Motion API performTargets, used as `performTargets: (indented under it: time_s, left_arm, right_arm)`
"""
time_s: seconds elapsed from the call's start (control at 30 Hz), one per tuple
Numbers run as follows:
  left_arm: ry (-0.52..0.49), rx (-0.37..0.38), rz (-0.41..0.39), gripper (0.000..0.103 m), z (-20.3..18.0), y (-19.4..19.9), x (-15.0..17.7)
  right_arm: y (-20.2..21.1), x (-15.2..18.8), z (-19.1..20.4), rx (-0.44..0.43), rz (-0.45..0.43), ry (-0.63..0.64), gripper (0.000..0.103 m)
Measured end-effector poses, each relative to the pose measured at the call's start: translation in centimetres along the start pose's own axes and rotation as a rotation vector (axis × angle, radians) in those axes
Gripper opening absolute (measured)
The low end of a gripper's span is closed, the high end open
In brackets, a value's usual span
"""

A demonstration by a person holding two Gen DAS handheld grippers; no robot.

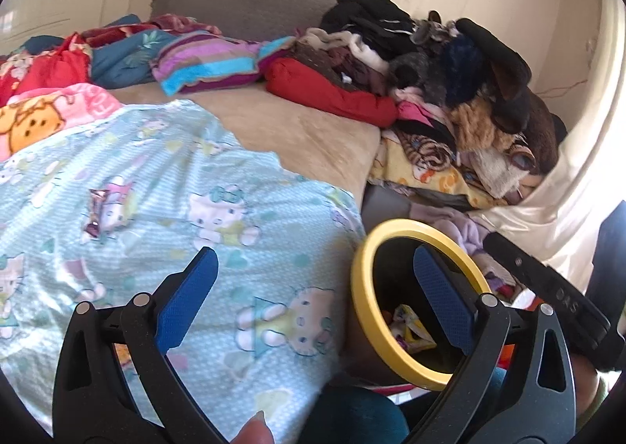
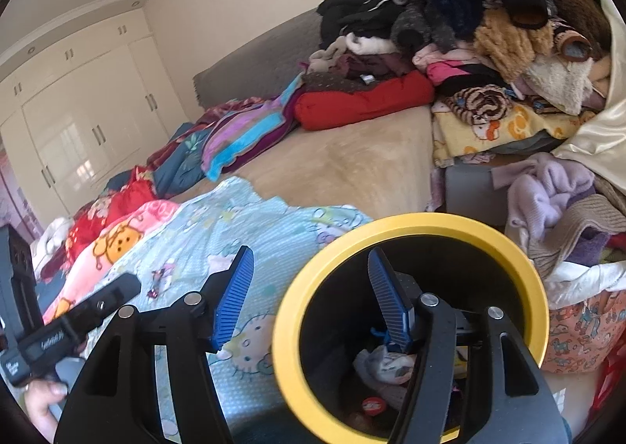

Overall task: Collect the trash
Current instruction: 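Move both open tools from the bin back to the blanket, then grasp the brown candy bar wrapper with the left tool while the right tool grasps the orange wrapper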

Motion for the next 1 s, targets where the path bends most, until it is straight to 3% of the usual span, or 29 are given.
performTargets:
  time_s: [0.4,0.67,0.8,1.0]
  left_arm:
    - [0.065,-0.079,-0.033,0.092,6.7,1.4,-1.0]
    - [0.171,-0.183,0.001,0.092,16.6,0.5,-1.9]
    - [0.180,-0.222,0.064,0.078,20.3,-1.2,-1.6]
    - [0.204,-0.185,0.154,0.059,22.9,-4.2,-0.6]
  right_arm:
    - [-3.2,3.9,8.2,-0.094,0.117,0.126,0.060]
    - [-8.0,8.8,15.5,-0.200,0.303,0.215,0.061]
    - [-10.1,10.8,19.0,-0.243,0.372,0.250,0.061]
    - [-12.9,13.5,23.0,-0.284,0.450,0.327,0.060]
Point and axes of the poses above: each gripper's, at about its wrist camera, not at the fingertips, and y roughly against the way its jaws point, z to its left, x to its underside, the point moved 10 cm from there along -y, roughly the way its jaws point, and after that the axes turned 10 degrees about z, right-handed, at the moved point
